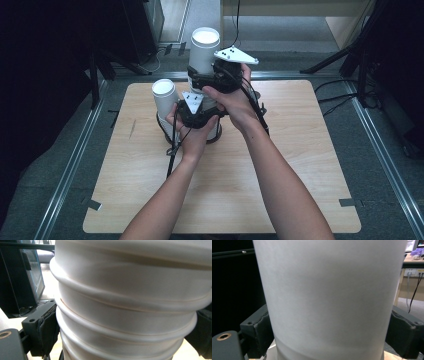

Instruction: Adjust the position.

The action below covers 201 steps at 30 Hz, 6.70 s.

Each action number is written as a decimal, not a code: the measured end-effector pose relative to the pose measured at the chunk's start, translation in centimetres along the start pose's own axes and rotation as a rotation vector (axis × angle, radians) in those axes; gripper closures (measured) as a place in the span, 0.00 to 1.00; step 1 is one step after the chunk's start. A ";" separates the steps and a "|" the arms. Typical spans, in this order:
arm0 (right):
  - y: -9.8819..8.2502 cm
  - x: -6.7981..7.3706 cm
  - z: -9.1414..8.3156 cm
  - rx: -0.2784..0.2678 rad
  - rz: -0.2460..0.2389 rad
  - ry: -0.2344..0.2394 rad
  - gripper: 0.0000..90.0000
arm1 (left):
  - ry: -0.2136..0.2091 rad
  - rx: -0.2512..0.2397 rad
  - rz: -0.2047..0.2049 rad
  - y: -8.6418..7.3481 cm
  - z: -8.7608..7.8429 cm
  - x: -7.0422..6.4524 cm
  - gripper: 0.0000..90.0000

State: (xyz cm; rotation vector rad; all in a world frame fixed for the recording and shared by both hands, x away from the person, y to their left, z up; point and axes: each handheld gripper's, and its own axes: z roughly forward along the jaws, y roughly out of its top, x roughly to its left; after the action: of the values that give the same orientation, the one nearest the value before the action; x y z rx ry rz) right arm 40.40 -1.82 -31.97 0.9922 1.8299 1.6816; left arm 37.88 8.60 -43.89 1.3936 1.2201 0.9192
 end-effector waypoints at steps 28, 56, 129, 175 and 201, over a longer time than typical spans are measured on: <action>1.8 0.9 -0.8 -0.038 -0.047 -0.038 0.13 | 0.000 0.003 -0.003 0.0 0.0 0.0 0.03; 5.4 1.7 -3.0 -0.136 -0.066 -0.070 0.18 | -0.008 0.013 0.003 0.0 -0.2 0.1 0.03; 0.9 -5.7 -10.8 -0.222 -0.019 -0.258 0.17 | -0.086 0.023 0.021 -0.6 -3.1 1.0 0.00; -15.2 -5.2 -16.1 -0.081 -0.274 -0.346 0.16 | -0.263 0.057 0.094 -4.4 -13.2 2.0 0.00; -19.4 -2.1 -15.0 0.022 -0.711 -0.351 0.16 | -0.386 0.076 0.056 -4.5 -14.0 2.3 0.00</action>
State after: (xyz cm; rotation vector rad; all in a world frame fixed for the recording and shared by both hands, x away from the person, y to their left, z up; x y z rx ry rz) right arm 26.68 -12.97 -49.08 0.4988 1.6814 0.9899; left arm 23.95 13.58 -45.88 1.5858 0.9343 0.6075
